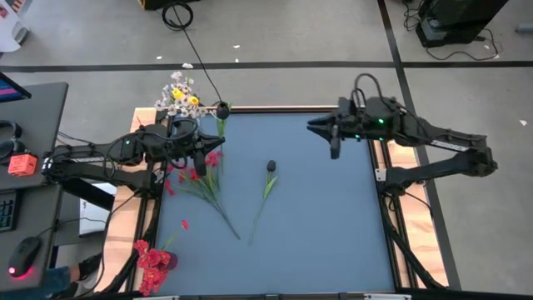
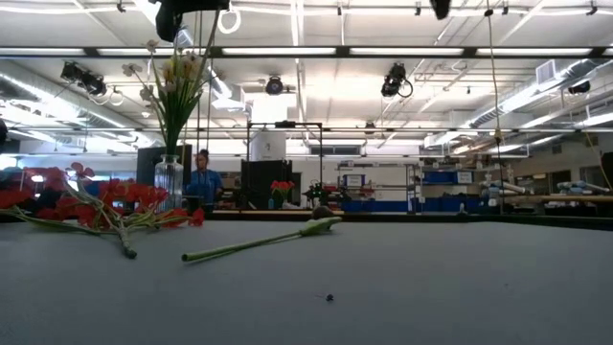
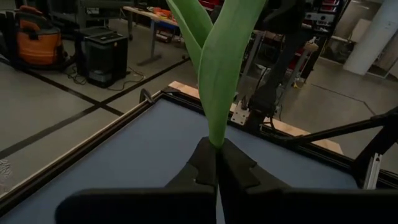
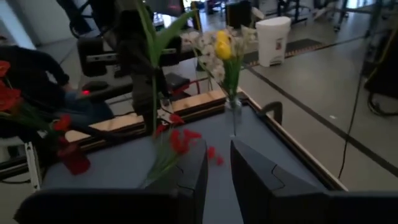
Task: Sort flowers into vase by color
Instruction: Put the top black flower into the red vase
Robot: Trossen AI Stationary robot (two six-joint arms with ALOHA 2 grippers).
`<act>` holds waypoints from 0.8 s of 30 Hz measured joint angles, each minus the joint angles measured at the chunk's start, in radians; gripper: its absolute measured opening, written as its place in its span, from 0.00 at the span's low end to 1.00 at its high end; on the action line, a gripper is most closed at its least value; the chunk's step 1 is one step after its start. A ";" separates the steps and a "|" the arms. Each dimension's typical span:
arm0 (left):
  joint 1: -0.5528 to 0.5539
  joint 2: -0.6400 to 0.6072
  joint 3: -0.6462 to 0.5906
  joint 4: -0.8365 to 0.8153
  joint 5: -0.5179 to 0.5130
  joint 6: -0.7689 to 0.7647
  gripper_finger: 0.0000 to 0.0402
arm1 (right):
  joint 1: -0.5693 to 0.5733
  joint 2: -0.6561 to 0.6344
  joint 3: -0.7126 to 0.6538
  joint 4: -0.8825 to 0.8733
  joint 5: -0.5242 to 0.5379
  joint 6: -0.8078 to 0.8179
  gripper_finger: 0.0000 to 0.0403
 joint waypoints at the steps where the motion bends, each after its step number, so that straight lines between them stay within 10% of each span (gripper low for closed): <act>1: 0.000 0.000 0.000 0.000 0.000 0.000 0.00 | 0.003 -0.027 -0.027 0.001 0.010 0.011 0.20; 24: 0.000 0.001 0.000 0.006 0.000 -0.003 0.00 | 0.003 -0.259 -0.214 -0.165 0.049 0.027 0.20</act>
